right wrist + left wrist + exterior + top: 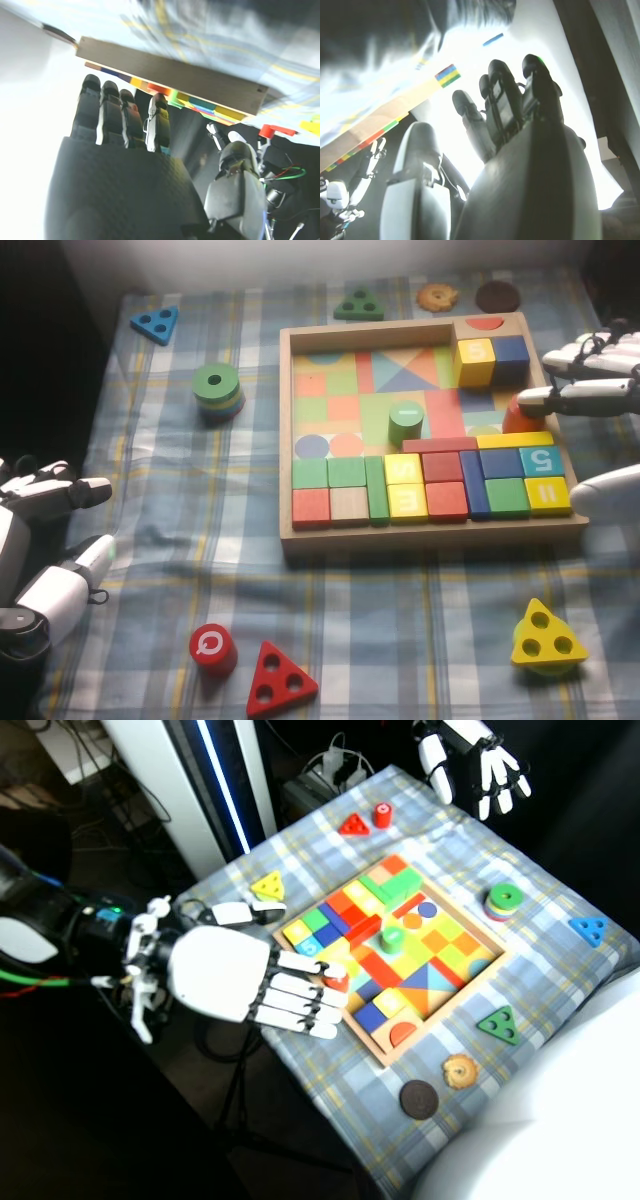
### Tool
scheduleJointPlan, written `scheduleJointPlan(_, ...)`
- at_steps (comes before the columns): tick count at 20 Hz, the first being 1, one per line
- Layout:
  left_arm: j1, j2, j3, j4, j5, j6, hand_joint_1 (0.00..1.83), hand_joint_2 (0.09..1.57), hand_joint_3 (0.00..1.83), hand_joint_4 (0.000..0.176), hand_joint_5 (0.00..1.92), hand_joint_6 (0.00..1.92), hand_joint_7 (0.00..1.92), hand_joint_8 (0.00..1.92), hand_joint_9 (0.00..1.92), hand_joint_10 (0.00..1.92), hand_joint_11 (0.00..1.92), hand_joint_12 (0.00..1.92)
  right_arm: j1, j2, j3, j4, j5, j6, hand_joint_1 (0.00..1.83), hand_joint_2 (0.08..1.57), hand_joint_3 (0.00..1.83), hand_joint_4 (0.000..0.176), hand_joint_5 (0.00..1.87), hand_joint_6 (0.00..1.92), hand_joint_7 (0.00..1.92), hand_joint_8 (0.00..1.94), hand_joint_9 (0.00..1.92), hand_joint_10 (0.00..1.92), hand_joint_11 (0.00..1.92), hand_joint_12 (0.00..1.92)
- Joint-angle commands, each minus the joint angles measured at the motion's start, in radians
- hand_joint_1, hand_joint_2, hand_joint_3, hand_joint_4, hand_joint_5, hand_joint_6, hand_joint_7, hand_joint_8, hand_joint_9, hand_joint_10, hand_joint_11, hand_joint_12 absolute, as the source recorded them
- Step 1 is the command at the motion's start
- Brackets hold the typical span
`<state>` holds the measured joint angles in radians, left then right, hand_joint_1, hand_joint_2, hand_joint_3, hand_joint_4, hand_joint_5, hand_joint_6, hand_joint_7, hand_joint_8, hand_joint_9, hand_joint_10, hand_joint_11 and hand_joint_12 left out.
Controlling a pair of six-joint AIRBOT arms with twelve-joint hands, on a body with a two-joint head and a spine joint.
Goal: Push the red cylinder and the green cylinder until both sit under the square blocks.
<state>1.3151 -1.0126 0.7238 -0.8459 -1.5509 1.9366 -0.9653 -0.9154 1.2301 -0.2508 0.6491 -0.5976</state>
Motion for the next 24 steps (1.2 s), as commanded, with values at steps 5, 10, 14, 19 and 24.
scheduleJointPlan(5, -0.004, -0.005, 0.005, 0.043, -0.098, -0.007, 0.62, 1.37, 0.0, 0.049, 0.71, 0.0, 0.39, 0.0, 0.37, 0.0, 0.0, 0.16, 0.004, 0.016, -0.014, 0.042, 0.083, -0.012, 0.0, 0.9, 0.0, 0.176, 0.21, 0.0, 0.0, 0.0, 0.0, 0.0, 0.0, 0.0)
scheduleJointPlan(10, -0.004, -0.007, 0.007, 0.043, -0.087, -0.013, 0.62, 1.37, 0.0, 0.064, 0.71, 0.0, 0.41, 0.0, 0.39, 0.01, 0.01, 0.16, 0.004, 0.058, -0.051, 0.092, 0.183, -0.03, 0.0, 0.89, 0.0, 0.158, 0.24, 0.01, 0.0, 0.0, 0.0, 0.0, 0.0, 0.0)
scheduleJointPlan(14, -0.004, -0.011, 0.011, 0.043, -0.084, -0.017, 0.67, 1.36, 0.0, 0.071, 0.71, 0.0, 0.41, 0.0, 0.38, 0.0, 0.0, 0.23, 0.014, 0.093, -0.1, 0.093, 0.3, -0.03, 0.0, 0.96, 0.03, 0.176, 0.25, 0.01, 0.0, 0.0, 0.0, 0.0, 0.0, 0.0)
scheduleJointPlan(19, -0.004, -0.013, 0.012, 0.044, -0.081, -0.024, 0.59, 1.37, 0.01, 0.086, 0.72, 0.0, 0.44, 0.0, 0.41, 0.01, 0.0, 0.23, 0.08, -0.006, -0.059, 0.008, 0.296, -0.017, 0.0, 0.96, 0.01, 0.103, 0.25, 0.0, 0.0, 0.0, 0.0, 0.0, 0.0, 0.0)
scheduleJointPlan(24, -0.004, -0.016, 0.014, 0.044, -0.081, -0.026, 0.65, 1.36, 0.0, 0.061, 0.74, 0.0, 0.43, 0.0, 0.39, 0.0, 0.0, 0.24, 0.153, -0.158, 0.06, -0.105, 0.218, 0.081, 0.0, 0.93, 0.0, 0.132, 0.21, 0.0, 0.0, 0.0, 0.0, 0.0, 0.0, 0.0)
